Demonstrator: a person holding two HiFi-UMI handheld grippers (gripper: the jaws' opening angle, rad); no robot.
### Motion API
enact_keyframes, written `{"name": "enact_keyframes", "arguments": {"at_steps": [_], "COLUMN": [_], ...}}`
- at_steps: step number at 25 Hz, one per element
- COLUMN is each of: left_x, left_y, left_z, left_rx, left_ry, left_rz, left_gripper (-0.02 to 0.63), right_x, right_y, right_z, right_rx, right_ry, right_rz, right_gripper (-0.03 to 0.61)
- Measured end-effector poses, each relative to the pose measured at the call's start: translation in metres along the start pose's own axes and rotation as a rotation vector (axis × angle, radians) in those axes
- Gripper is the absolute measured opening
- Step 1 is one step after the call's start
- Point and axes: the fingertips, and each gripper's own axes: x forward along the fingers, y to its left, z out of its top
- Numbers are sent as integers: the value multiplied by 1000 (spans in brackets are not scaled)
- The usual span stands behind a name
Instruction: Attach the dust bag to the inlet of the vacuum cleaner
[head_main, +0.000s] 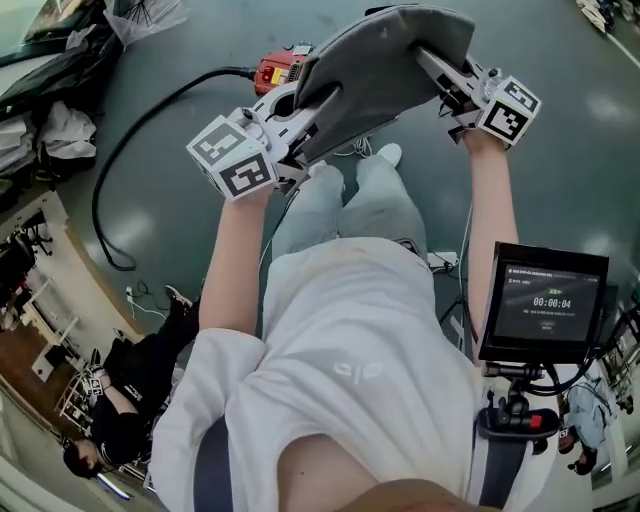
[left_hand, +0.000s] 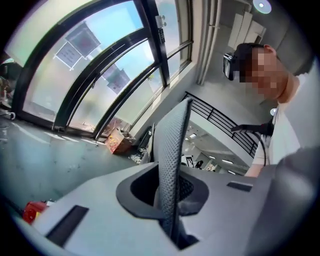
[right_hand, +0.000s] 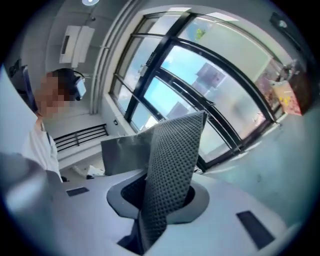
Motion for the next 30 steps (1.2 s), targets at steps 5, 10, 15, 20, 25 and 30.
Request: {"name": "enact_keyframes", "arguments": {"at_steps": [5, 10, 15, 20, 25, 30], "left_x": [24, 55, 86, 112, 128, 114], "left_y": [25, 140, 233, 244, 286, 299], "left_z": [-55, -216, -357, -408, -462, -458], "left_rx": [-111, -240, -154, 7, 187, 310], "left_ry": [102, 223, 290, 354, 420, 505], "left_rz": [61, 123, 131, 97, 95, 126], "left_gripper": [15, 15, 15, 15, 15, 15], "right_x": [-19, -30, -28, -18, 16, 40], "right_y": [-47, -175, -289, -326, -370, -366], "right_z": [-63, -243, -385, -427, -477, -483], "right_rx": [124, 294, 297, 162, 131, 196], "right_ry": [59, 136, 228, 343, 330, 303], "right_rz": [-248, -292, -276, -212, -80, 22], "right_gripper": [55, 54, 55, 55, 55, 54]}}
